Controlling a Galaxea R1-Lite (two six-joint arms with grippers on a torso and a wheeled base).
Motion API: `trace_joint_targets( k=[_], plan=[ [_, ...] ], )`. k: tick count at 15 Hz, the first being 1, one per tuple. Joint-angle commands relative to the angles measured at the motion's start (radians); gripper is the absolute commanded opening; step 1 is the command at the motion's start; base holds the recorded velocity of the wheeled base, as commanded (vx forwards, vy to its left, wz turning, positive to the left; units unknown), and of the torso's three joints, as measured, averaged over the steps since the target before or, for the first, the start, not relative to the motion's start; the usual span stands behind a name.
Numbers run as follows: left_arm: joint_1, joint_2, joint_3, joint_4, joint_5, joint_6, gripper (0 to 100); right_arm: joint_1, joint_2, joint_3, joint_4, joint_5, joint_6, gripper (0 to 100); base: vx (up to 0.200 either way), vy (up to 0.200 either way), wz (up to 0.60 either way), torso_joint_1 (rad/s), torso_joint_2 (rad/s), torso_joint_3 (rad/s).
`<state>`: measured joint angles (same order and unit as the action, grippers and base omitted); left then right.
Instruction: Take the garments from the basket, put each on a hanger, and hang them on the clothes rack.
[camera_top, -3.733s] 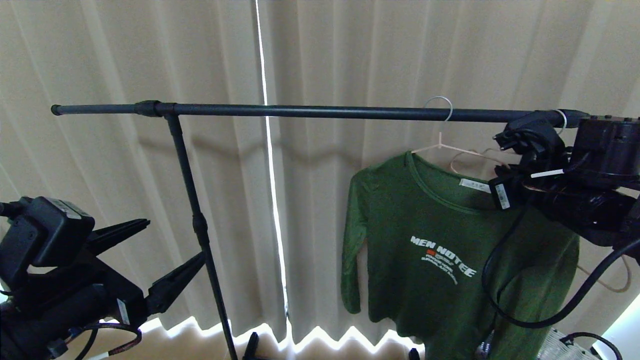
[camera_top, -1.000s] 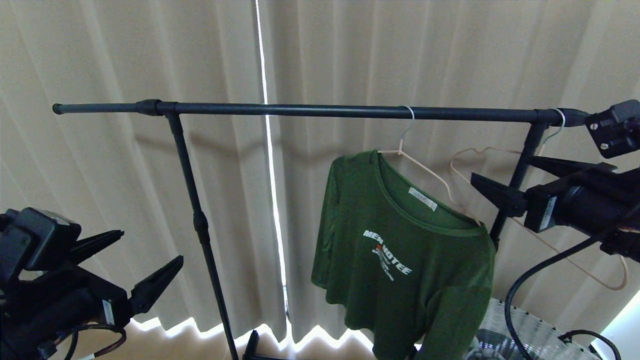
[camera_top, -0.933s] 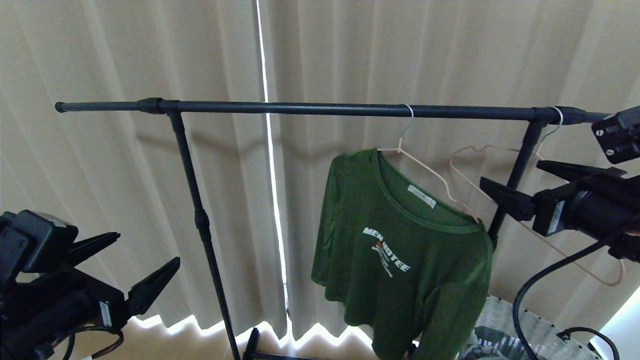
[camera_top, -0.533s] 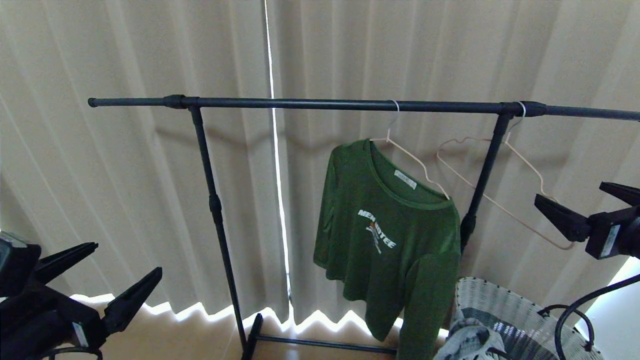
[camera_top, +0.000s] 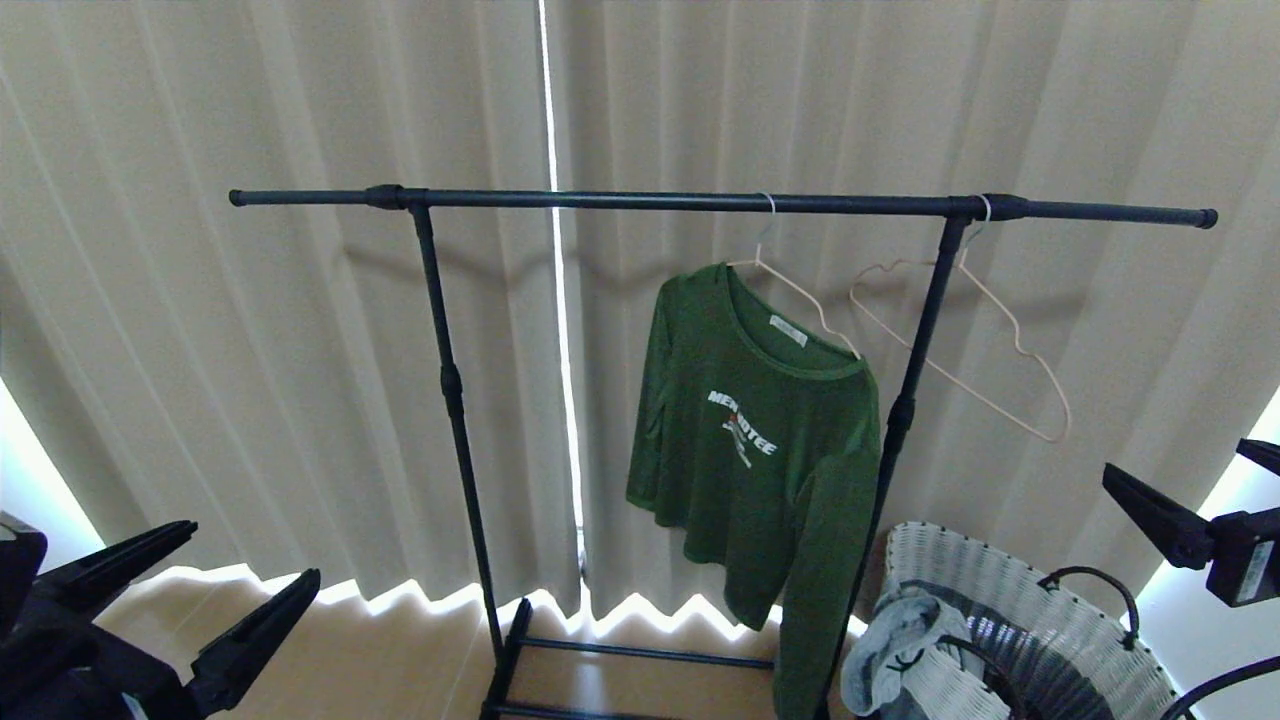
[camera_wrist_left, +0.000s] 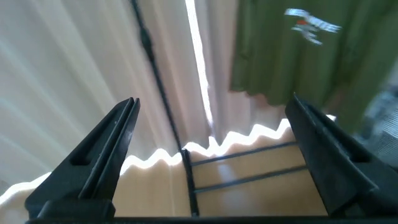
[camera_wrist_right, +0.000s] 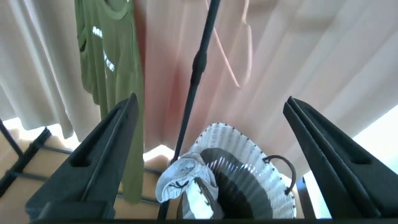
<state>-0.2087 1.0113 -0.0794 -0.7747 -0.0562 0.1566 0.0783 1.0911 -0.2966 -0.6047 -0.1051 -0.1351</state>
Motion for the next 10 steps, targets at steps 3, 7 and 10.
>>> trace_joint_targets(
  k=[3,7,10],
  plan=[
    [0.002,0.041,-0.053,0.006,-0.034,-0.002,100,0.003,-0.016,0.054,-0.027,0.018,0.0,100,0.0,0.0,0.0,0.0,0.0,0.0],
    [0.003,0.151,-0.076,-0.003,-0.031,-0.003,100,0.0,-0.022,0.1,-0.046,0.042,0.0,100,0.0,0.0,0.0,0.0,0.0,0.0],
    [-0.001,0.147,-0.073,-0.003,-0.033,0.0,100,-0.003,-0.022,0.117,-0.044,0.042,-0.009,100,0.0,0.0,0.0,0.0,0.0,0.0]
  ],
)
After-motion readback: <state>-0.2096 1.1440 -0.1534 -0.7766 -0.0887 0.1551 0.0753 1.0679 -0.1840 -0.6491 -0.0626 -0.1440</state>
